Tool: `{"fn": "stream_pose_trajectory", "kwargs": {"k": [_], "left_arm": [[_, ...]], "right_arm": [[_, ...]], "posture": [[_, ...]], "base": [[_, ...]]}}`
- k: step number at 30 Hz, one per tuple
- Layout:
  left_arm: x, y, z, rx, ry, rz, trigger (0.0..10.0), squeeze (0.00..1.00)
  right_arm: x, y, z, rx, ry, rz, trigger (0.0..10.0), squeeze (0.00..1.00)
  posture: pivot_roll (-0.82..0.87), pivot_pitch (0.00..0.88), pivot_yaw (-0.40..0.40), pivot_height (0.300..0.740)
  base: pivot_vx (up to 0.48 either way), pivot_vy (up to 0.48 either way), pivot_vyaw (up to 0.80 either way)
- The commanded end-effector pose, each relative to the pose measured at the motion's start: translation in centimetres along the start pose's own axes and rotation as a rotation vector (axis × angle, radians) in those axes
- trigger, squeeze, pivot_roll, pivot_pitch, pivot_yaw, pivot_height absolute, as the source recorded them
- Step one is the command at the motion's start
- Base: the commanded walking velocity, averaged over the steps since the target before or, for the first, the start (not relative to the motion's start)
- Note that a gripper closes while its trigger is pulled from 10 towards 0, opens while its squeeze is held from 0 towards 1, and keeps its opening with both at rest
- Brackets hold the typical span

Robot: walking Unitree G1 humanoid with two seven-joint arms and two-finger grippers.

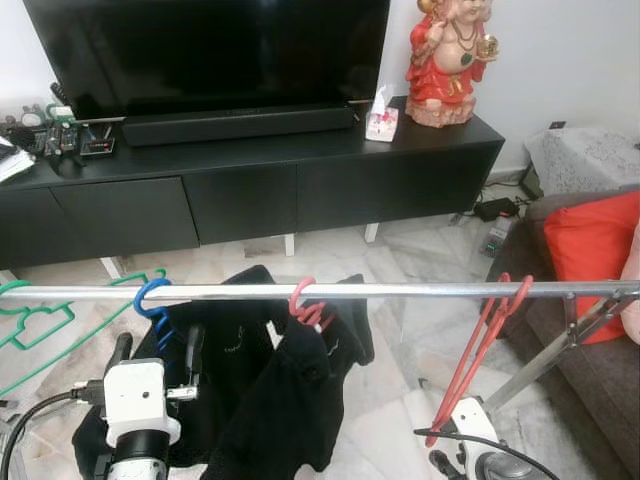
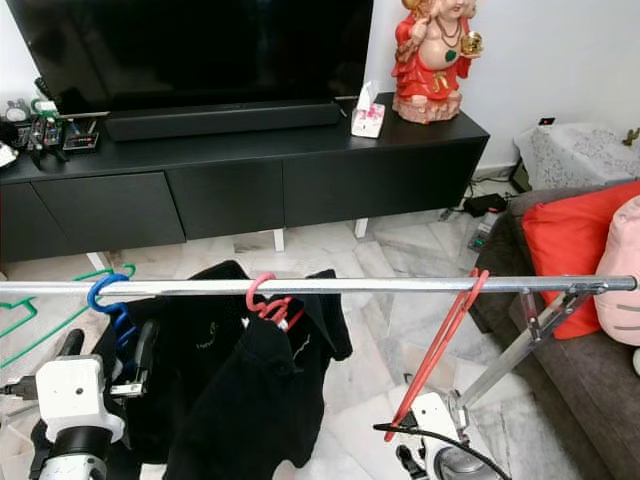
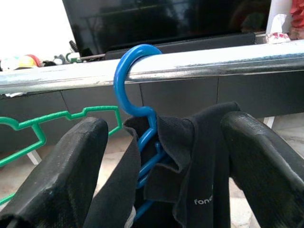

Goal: Hang hanger

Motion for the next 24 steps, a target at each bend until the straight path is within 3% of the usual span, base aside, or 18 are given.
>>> {"fn": "stream_pose_trajectory", "kwargs": {"k": [1,24], "left_arm": [[0.03,-0.10,-0.06,-0.005,0.004,0.001,10.0,0.00],[-0.18,-0.16,-0.12,-0.005,0.008,0.004,10.0,0.00]], "right_arm": [[0.04,0.13,-0.17,0.002,-0.003,0.000,10.0,0.00],[0.04,0.31,-0.19,-0.002,-0.005,-0.004,10.0,0.00]], "posture": [[0.00,0.000,-0.040,0.732],[-0.01,0.000,-0.043,0.732]], "base": [[-0.277,0.000,0.00],[-0.278,0.000,0.00]]}}
Point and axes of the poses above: a point about 5 cm out from each wrist's last joint towards the gripper, its own x axis pointing back from the gripper into the wrist, its own y axis along the axis of the wrist's last joint, z = x × y, the point moved 4 cm from there along -x, pointing out of the wrist towards the gripper, and after that the axes turned 13 degrees about -x, right-handed, at the moved point
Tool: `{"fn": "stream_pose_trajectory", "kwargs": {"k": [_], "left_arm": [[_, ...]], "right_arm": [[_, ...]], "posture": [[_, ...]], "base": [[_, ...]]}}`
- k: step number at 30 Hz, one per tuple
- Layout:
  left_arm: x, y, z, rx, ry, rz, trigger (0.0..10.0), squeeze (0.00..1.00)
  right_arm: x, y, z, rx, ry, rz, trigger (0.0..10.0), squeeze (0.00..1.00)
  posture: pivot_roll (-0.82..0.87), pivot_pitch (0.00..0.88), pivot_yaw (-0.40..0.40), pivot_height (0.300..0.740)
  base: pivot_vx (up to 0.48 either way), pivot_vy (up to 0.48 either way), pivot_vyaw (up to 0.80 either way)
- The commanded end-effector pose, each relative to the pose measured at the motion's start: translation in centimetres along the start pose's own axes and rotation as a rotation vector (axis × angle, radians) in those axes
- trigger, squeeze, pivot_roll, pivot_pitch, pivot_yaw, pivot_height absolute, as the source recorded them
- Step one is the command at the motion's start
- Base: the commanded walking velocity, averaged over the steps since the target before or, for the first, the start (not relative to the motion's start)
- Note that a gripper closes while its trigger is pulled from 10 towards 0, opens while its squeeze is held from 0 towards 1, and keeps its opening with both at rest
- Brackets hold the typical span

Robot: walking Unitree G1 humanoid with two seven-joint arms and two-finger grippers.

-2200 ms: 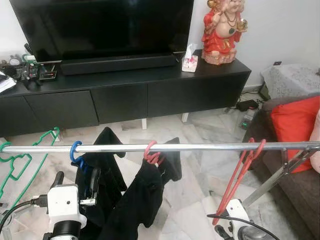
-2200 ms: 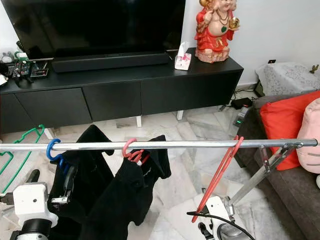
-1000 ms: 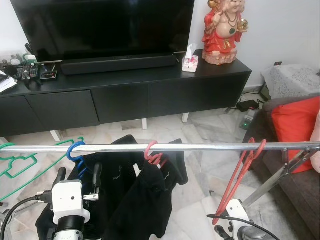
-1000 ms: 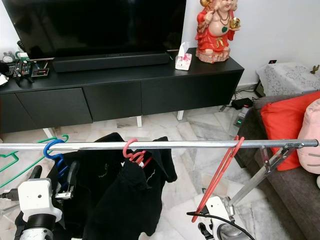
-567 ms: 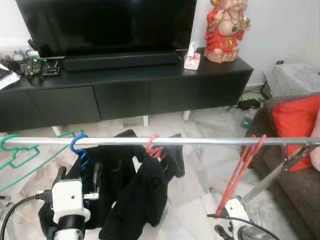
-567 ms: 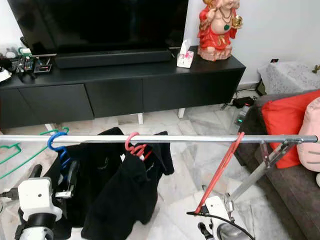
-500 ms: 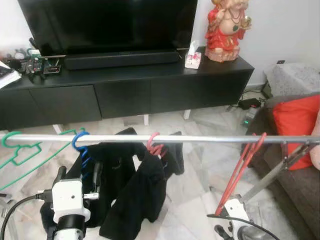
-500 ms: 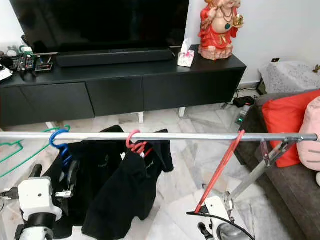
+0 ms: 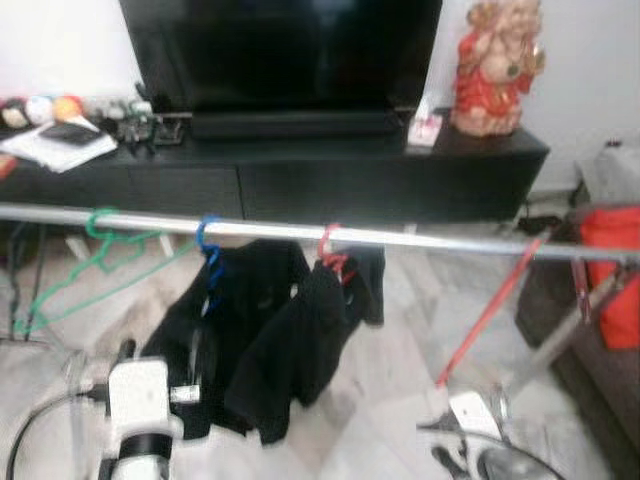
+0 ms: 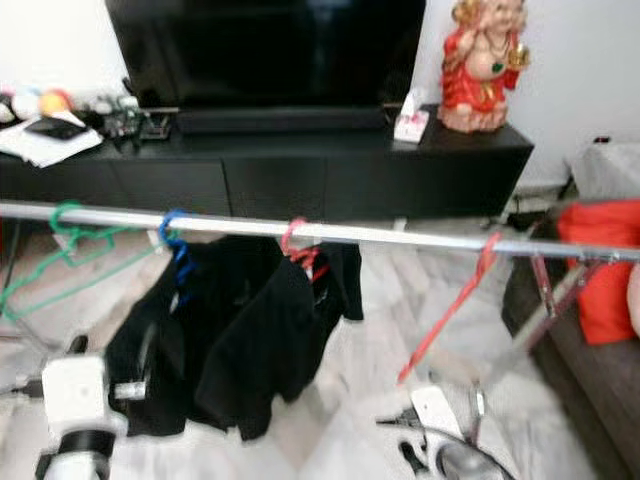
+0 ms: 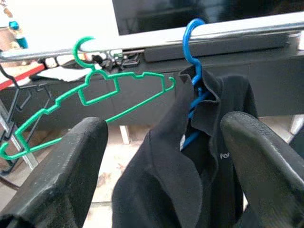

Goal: Hang hanger

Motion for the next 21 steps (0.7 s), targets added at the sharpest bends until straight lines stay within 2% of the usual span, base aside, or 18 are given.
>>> {"fn": "stream_pose_trajectory", "kwargs": {"k": [1,14,21], "left_arm": [[-0.1,0.4,0.1,-0.008,0.005,-0.016,10.0,0.00],[-0.3,-0.2,0.5,-0.016,0.010,-0.002,10.0,0.00],[-0.7,-1.9,1.0,-0.026,0.015,0.069,10.0,0.00]], "right_arm": [[0.0,-0.1,-0.2,-0.003,-0.005,0.005,10.0,0.00],[0.0,0.1,-0.1,-0.007,-0.005,0.001,10.0,0.00],[0.0,0.2,0.1,-0.009,-0.002,-0.002,10.0,0.00]], "posture": [[-0.01,0.000,-0.043,0.732],[-0.01,0.000,-0.042,0.732],[0.00,0.000,-0.039,0.732]], "base": [[-0.277,0.000,0.00],[-0.274,0.000,0.00],[0.000,0.000,0.00]]}}
Point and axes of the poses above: a point about 5 cm out from each wrist's last joint towards the gripper, its own x axis pointing back from the gripper into the wrist, its own y axis along the axis of the wrist's last joint, z = x × y, the point moved 4 cm from there along -x, pointing out of the wrist towards the gripper, and after that the axes turned 13 degrees about -x, right-handed, at the moved point
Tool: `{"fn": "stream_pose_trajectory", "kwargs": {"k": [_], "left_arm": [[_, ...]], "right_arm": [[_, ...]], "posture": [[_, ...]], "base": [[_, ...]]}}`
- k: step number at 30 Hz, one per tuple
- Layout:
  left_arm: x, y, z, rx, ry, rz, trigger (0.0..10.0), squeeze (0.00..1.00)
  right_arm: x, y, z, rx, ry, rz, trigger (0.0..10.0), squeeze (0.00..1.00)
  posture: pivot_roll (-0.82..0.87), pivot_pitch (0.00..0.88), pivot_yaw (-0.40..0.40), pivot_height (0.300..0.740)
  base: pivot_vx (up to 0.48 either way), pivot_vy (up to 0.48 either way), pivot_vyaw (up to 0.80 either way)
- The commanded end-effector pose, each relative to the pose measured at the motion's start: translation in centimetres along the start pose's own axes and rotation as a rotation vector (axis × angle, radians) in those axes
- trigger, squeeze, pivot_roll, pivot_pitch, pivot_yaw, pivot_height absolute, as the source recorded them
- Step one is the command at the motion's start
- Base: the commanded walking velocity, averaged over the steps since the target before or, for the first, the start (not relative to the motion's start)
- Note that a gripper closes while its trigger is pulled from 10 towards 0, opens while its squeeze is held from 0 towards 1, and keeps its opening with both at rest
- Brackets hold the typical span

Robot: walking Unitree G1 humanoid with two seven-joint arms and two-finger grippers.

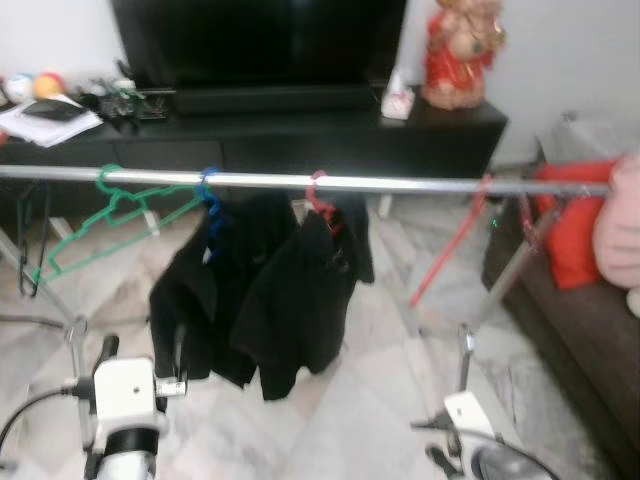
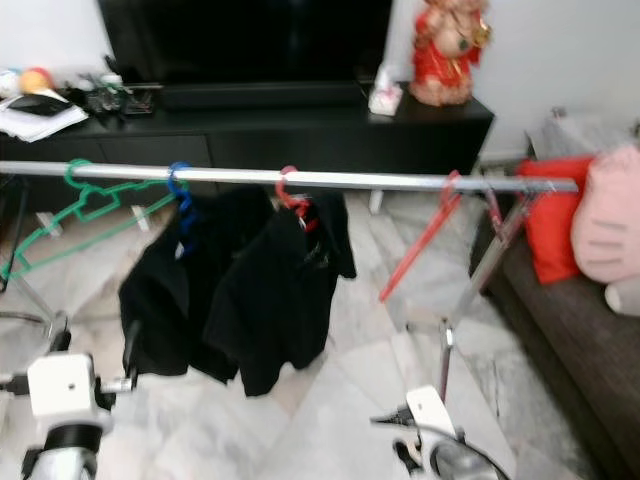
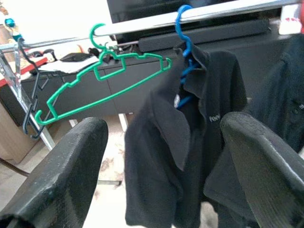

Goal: Hang hanger

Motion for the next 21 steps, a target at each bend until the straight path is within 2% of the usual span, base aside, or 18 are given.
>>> {"fn": "stream_pose_trajectory", "kwargs": {"k": [1,11,12,13,14,16,19,20,21], "left_arm": [[-0.2,-1.4,0.3,-0.007,-0.012,0.055,10.0,0.00],[-0.3,-1.8,0.4,-0.012,-0.015,0.068,10.0,0.00],[-0.5,-2.6,0.6,-0.026,-0.020,0.092,10.0,0.00],[-0.9,-6.1,0.7,-0.049,-0.078,0.218,10.0,0.00],[-1.0,-10.7,1.2,-0.071,-0.154,0.389,10.0,0.00],[-0.7,-12.7,1.0,-0.090,-0.194,0.475,10.0,0.00],[0.1,-14.9,0.1,-0.078,-0.239,0.571,10.0,0.00],[0.5,-15.9,-0.6,-0.087,-0.267,0.613,10.0,0.00],[0.5,-15.9,-0.6,-0.087,-0.267,0.613,10.0,0.00]], "right_arm": [[0.0,1.0,0.2,-0.001,0.002,-0.024,10.0,0.00],[0.0,1.0,0.3,-0.001,0.003,-0.025,10.0,0.00],[0.0,1.0,0.3,-0.002,0.003,-0.026,10.0,0.00],[-0.1,1.1,0.5,-0.006,0.002,-0.031,10.0,0.00],[-0.2,1.3,0.8,-0.015,0.000,-0.038,10.0,0.00],[-0.2,1.3,0.9,-0.022,-0.002,-0.040,10.0,0.00],[-0.2,1.4,0.9,-0.038,-0.007,-0.045,10.0,0.00],[-0.2,1.4,0.9,-0.042,-0.008,-0.046,10.0,0.00],[-0.2,1.4,0.9,-0.042,-0.008,-0.046,10.0,0.00]], "posture": [[0.00,0.000,-0.040,0.732],[0.00,0.000,-0.038,0.732],[0.00,0.000,-0.036,0.732],[-0.01,0.000,-0.019,0.732],[-0.02,0.000,-0.013,0.732],[-0.03,0.000,-0.005,0.732],[-0.04,0.000,0.003,0.732],[-0.04,0.000,0.006,0.732],[-0.04,0.000,0.006,0.732]], "base": [[0.000,0.000,0.00],[0.000,0.000,0.00],[0.000,0.000,0.00],[0.000,0.000,0.00],[0.000,0.000,0.00],[0.000,0.000,0.00],[0.000,0.000,0.00],[0.000,0.000,0.00],[0.000,0.000,0.00]]}}
Point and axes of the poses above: a point about 5 cm out from each wrist's last joint towards the gripper, its own x axis pointing back from the gripper into the wrist, its own y axis along the axis of the wrist's last joint, z = x × y, the point moved 4 cm from there along -x, pointing out of the wrist towards the gripper, and after that the axes turned 13 degrees about -x, right-handed, at the moved point
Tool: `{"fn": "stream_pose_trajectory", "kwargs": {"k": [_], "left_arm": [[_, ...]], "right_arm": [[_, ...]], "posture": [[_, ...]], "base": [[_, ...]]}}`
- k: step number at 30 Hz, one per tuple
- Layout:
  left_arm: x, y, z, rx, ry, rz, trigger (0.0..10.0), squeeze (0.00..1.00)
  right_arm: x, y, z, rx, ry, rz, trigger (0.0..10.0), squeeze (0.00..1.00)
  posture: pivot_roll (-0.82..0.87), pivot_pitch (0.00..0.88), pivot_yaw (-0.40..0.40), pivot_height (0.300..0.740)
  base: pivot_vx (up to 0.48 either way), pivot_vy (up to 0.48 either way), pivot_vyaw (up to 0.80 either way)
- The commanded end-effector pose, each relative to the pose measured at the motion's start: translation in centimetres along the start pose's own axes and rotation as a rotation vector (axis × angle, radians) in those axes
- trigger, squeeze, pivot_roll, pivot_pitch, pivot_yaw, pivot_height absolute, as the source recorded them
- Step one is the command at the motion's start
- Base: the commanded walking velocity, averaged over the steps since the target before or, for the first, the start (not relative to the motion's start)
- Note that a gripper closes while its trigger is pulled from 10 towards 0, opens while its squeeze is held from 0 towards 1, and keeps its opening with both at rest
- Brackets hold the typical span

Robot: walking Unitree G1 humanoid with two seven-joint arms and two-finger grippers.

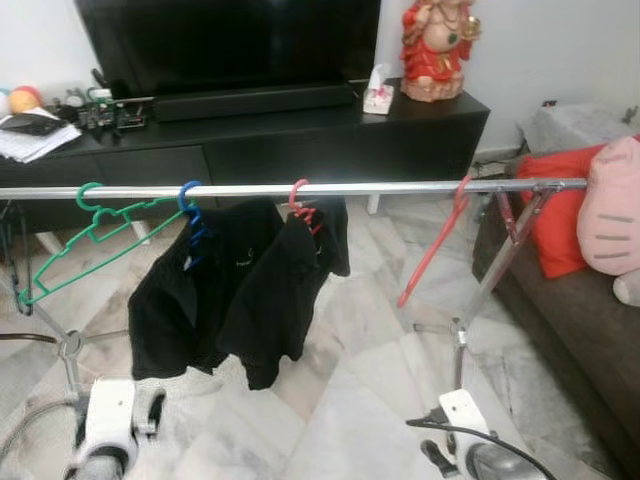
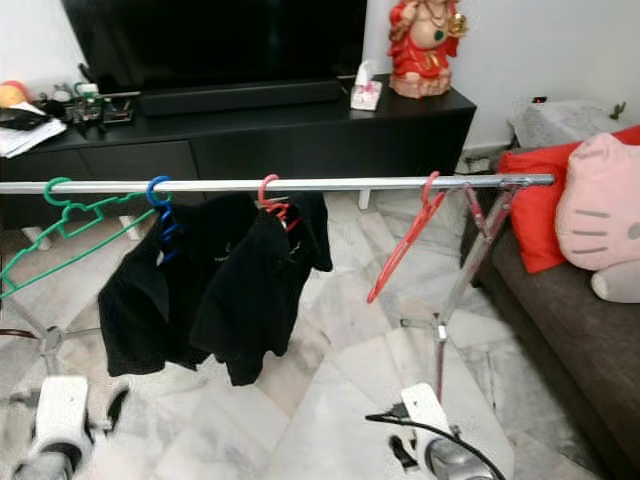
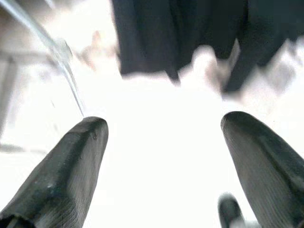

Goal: Hang hanger

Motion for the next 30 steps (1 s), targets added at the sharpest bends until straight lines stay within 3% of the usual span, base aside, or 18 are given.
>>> {"fn": "stream_pose_trajectory", "kwargs": {"k": [1,10,15,17,19,25,30], "left_arm": [[-0.3,-0.7,-0.7,-0.016,-0.025,0.034,10.0,0.00],[-1.2,-3.1,-2.8,0.074,-0.060,0.141,10.0,0.00],[-1.1,-4.3,-3.5,0.073,-0.085,0.196,10.0,0.00],[-1.1,-4.6,-3.6,0.072,-0.088,0.208,10.0,0.00],[-1.1,-4.9,-3.6,0.085,-0.086,0.225,10.0,0.00],[-1.3,-5.2,-2.8,0.097,-0.070,0.256,10.0,0.00],[-1.3,-5.2,-2.8,0.097,-0.069,0.256,10.0,0.00]], "right_arm": [[0.0,-0.2,0.0,-0.020,-0.003,0.003,10.0,0.00],[0.0,0.1,0.0,-0.048,-0.013,-0.008,10.0,0.00],[-0.1,0.3,0.1,-0.070,-0.024,-0.018,10.0,0.00],[-0.1,0.4,0.2,-0.080,-0.027,-0.021,10.0,0.00],[-0.1,0.3,0.3,-0.183,-0.050,-0.036,10.0,0.00],[-0.2,0.8,0.6,-0.276,-0.068,-0.056,10.0,0.00],[-0.2,0.8,0.6,-0.278,-0.069,-0.057,10.0,0.00]], "posture": [[-0.05,0.000,0.007,0.732],[-0.07,0.000,0.012,0.732],[-0.09,0.000,0.031,0.732],[-0.10,0.000,0.036,0.732],[-0.11,0.000,0.046,0.732],[-0.12,0.000,0.066,0.732],[-0.12,0.000,0.066,0.732]], "base": [[0.000,0.000,0.00],[0.000,0.000,0.00],[0.000,0.000,0.00],[0.000,0.000,0.00],[0.000,0.000,0.00],[0.000,0.000,0.00],[0.000,0.000,0.00]]}}
Point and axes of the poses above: a point about 5 cm out from each wrist's last joint towards the gripper, its own x axis pointing back from the gripper into the wrist, its own y axis along the axis of the wrist's last joint, z = x × y, the point moved 4 cm from there along -x, pointing out of the wrist towards the gripper, and after that the axes turned 13 degrees about -x, right-handed, at the moved point
